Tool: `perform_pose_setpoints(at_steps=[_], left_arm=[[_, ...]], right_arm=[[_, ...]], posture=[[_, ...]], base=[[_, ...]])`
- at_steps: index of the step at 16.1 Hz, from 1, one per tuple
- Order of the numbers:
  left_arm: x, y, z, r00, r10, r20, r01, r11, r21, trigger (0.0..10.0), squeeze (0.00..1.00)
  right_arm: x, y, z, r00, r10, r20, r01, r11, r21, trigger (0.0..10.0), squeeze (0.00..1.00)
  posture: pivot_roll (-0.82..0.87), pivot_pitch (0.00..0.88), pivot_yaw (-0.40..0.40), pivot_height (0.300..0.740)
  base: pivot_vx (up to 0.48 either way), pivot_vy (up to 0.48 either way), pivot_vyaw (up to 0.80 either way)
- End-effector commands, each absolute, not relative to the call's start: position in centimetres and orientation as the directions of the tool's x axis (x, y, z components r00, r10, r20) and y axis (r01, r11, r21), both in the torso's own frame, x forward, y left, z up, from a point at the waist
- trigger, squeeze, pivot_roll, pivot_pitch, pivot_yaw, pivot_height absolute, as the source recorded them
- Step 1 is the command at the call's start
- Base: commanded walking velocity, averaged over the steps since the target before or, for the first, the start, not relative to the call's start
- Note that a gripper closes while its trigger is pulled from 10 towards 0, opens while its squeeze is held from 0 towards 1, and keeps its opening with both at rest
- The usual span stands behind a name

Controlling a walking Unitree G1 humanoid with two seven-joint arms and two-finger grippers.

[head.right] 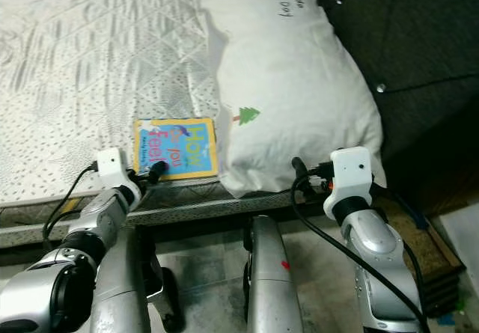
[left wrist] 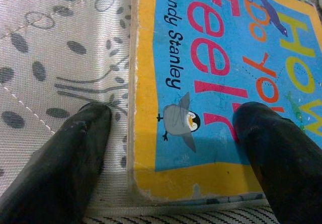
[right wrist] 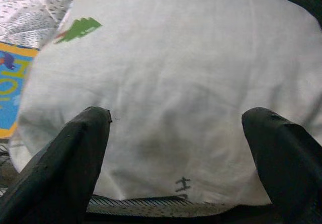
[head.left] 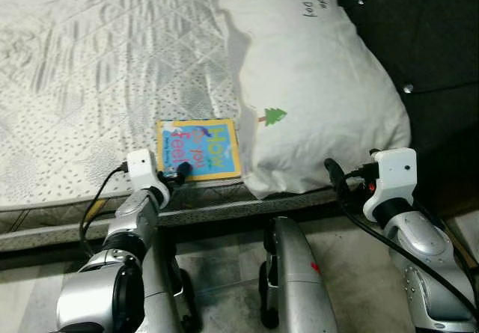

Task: Clean up the room

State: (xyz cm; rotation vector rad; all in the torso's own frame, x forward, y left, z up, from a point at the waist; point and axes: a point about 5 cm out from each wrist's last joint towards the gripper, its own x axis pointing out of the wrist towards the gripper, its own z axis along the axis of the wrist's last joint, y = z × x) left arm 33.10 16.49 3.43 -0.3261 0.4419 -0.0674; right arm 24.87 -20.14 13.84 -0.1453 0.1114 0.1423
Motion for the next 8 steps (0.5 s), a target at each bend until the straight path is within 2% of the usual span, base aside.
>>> perform_pose_setpoints(at_steps=[1,8], left_arm=[[31.6,13.9,1.3,0.833,-0.227,-0.504,0.037,0.933,-0.358,10.0,0.00],[33.2,15.8,3.7,0.914,-0.113,-0.390,-0.029,0.940,-0.340,10.0,0.00]], right_arm=[[24.8,-20.2,13.6,0.983,0.124,-0.134,-0.141,0.981,-0.130,10.0,0.00],[26.3,-19.1,13.4,0.985,0.144,-0.099,-0.153,0.984,-0.095,10.0,0.00]], posture=[[-0.26,0.209,-0.065,0.566],[-0.20,0.149,-0.045,0.566]], base=[[0.000,0.000,0.00],[0.000,0.000,0.00]])
